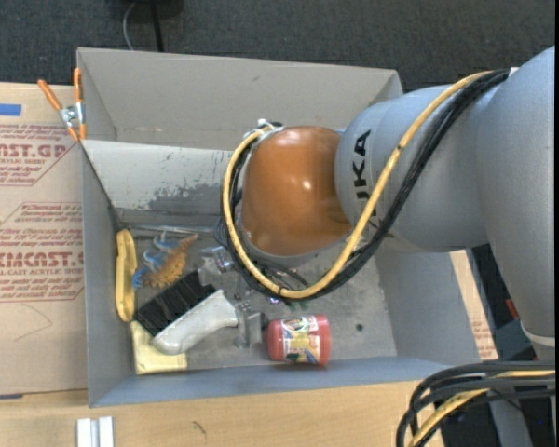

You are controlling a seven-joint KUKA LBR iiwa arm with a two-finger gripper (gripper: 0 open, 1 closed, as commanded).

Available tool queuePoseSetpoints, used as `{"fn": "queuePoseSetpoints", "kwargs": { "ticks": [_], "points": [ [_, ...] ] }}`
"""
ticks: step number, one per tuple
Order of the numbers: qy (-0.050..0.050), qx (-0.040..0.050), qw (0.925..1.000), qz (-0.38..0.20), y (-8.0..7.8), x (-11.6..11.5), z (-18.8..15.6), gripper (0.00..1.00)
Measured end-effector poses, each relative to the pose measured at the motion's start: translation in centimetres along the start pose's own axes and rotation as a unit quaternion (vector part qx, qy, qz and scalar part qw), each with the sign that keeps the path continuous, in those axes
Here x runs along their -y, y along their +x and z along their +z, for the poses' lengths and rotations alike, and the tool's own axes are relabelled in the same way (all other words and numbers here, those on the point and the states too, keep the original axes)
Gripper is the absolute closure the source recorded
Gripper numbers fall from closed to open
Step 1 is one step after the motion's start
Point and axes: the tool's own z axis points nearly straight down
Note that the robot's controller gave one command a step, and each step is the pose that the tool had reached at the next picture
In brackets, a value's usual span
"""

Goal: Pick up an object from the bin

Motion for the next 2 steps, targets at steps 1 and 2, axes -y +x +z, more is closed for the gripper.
{"fn": "queuePoseSetpoints", "kwargs": {
  "ticks": [1,2],
  "points": [
    [0.000,-0.0019,0.9994,-0.035,0.2,-1.5,3.9,0.00],
    [0.001,0.0064,0.9802,-0.198,0.1,-1.3,7.1,0.00]
  ]
}}
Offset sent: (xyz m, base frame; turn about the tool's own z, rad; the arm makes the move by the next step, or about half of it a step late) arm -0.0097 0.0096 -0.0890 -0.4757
